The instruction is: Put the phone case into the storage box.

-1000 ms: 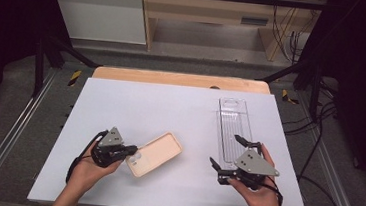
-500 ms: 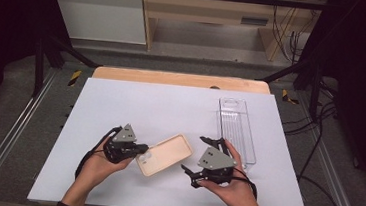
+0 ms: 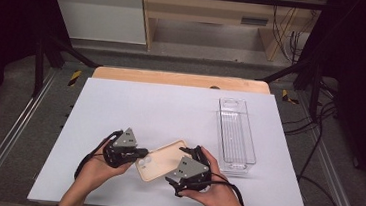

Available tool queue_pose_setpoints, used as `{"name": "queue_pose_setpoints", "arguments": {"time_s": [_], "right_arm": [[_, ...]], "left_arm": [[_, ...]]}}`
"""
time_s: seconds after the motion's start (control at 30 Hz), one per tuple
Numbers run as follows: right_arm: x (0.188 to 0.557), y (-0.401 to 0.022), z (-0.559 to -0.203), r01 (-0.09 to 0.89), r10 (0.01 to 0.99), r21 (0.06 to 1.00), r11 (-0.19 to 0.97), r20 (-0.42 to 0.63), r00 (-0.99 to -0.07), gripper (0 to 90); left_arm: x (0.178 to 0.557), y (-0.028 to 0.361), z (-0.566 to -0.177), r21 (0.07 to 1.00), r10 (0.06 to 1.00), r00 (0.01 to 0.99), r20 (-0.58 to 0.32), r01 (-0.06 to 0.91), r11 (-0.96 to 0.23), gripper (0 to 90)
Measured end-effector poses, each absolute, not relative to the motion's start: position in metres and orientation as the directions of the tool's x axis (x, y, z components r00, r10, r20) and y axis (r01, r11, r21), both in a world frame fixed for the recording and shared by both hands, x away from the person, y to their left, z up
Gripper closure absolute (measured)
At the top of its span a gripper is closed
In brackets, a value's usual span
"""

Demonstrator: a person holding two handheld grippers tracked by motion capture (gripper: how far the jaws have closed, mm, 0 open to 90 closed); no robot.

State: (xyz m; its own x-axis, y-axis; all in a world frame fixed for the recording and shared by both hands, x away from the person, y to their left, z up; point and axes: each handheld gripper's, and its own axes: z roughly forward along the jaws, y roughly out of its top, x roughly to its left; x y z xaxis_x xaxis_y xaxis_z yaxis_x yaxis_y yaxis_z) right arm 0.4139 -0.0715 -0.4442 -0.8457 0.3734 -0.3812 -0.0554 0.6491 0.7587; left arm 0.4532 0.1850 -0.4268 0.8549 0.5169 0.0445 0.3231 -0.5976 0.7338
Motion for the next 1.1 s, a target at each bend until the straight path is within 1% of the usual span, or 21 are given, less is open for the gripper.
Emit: {"name": "queue_pose_setpoints", "arguments": {"time_s": [0.43, 0.53, 0.77, 0.8, 0.87, 1.03, 1.1], "right_arm": [[0.407, -0.063, -0.447, -0.109, 0.312, 0.708, 0.697, -0.437, -0.844, 8.4], [0.408, -0.062, -0.443, -0.119, 0.308, 0.706, 0.699, -0.446, -0.840, 9.5], [0.412, -0.057, -0.436, -0.150, 0.261, 0.666, 0.730, -0.475, -0.841, 12.5], [0.411, -0.055, -0.434, -0.165, 0.240, 0.652, 0.740, -0.485, -0.841, 16.0], [0.411, -0.054, -0.434, -0.179, 0.224, 0.644, 0.744, -0.493, -0.841, 18.2], [0.409, -0.047, -0.434, -0.218, 0.171, 0.616, 0.757, -0.509, -0.844, 28.7], [0.407, -0.044, -0.434, -0.239, 0.138, 0.596, 0.766, -0.516, -0.846, 34.4]], "left_arm": [[0.447, 0.183, -0.415, 0.720, 0.495, 0.866, 0.067, 0.301, -0.625, 87.8], [0.450, 0.180, -0.410, 0.706, 0.489, 0.868, 0.080, 0.297, -0.643, 87.8], [0.459, 0.175, -0.401, 0.670, 0.473, 0.877, 0.087, 0.300, -0.679, 87.8], [0.462, 0.173, -0.400, 0.660, 0.466, 0.880, 0.087, 0.299, -0.689, 87.8], [0.463, 0.172, -0.400, 0.660, 0.465, 0.882, 0.079, 0.303, -0.688, 87.8], [0.464, 0.172, -0.401, 0.651, 0.461, 0.884, 0.077, 0.306, -0.695, 87.8], [0.464, 0.173, -0.400, 0.650, 0.462, 0.884, 0.076, 0.307, -0.695, 87.8]]}}
